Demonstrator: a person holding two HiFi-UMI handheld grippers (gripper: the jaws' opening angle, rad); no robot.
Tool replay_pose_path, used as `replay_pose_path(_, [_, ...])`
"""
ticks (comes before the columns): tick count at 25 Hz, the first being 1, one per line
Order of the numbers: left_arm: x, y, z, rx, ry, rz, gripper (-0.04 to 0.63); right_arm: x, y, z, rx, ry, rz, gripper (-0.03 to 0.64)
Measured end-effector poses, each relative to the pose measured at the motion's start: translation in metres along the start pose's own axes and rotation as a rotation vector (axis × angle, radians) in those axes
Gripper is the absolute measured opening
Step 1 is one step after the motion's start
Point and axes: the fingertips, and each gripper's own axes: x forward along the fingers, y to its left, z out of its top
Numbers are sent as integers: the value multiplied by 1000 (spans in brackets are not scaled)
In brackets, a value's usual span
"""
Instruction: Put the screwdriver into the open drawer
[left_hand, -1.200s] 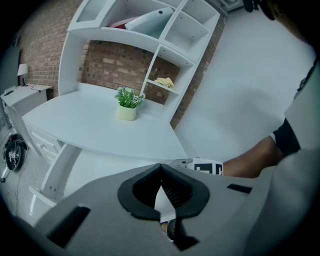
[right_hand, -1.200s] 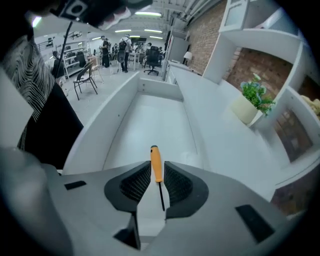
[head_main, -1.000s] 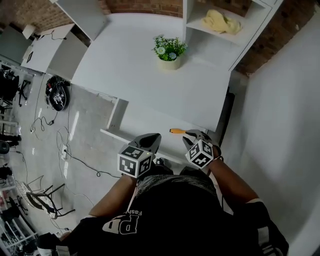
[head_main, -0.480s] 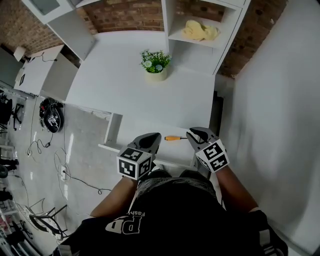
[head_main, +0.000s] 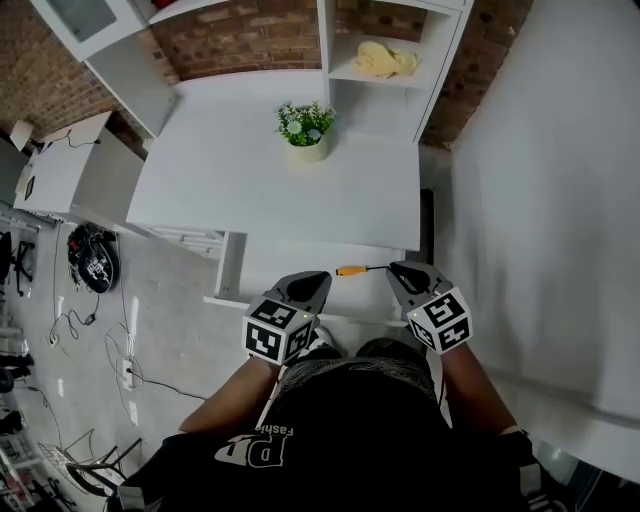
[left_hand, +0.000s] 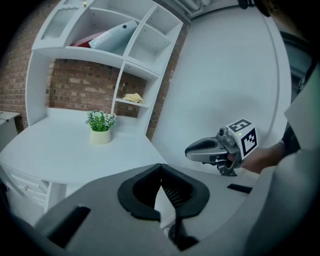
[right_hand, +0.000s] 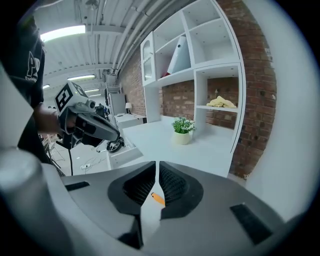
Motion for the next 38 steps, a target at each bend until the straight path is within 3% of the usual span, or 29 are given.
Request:
replay_pose_path(17, [-59, -75, -24, -92, -148, 222, 15, -81, 12, -3, -53, -94, 78, 6])
replay_pose_path(38, [-56, -128, -42, -114, -175, 303, 15, -123, 18, -22, -93, -128, 145, 6])
